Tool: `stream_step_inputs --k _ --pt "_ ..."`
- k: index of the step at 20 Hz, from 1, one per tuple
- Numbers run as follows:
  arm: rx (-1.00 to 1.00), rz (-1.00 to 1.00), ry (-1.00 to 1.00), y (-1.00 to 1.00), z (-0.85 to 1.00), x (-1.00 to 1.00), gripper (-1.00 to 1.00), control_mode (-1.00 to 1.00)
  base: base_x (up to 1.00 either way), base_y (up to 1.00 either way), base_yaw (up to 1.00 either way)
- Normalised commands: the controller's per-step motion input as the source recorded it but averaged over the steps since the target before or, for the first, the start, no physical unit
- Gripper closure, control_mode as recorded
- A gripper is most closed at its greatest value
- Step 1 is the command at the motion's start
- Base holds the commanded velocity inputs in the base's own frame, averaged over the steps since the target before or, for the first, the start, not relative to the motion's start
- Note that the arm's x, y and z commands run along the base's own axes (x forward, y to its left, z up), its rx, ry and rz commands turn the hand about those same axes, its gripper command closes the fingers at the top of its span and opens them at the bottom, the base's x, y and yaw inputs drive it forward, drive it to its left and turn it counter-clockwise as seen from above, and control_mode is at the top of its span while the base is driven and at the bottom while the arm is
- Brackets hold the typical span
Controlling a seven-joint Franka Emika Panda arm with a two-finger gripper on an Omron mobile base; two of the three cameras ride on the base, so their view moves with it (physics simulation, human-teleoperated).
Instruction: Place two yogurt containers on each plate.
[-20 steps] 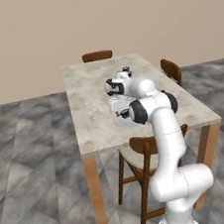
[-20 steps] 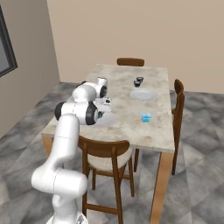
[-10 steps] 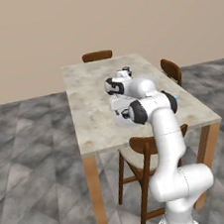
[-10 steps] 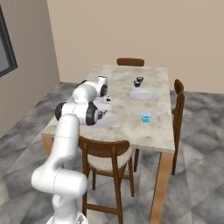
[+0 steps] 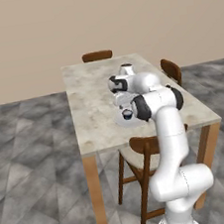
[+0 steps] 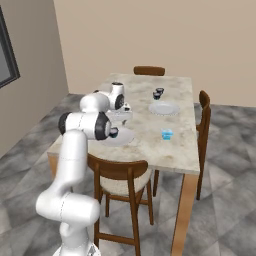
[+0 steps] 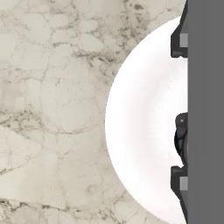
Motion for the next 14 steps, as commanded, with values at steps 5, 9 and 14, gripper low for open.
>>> stream_step_inputs --k 5,9,14 --pt "-0.15 0.01 -0.12 -0.64 0.21 -0.07 -1.00 -1.00 0.00 0.00 0.00" --pt "-0.07 0.04 -0.04 -0.88 0.15 -0.13 -1.00 -1.00 0.00 0.00 0.00" --pt "0.00 0.03 0.00 -0.94 0.28 -0.06 -1.00 -1.00 0.00 0.00 0.00"
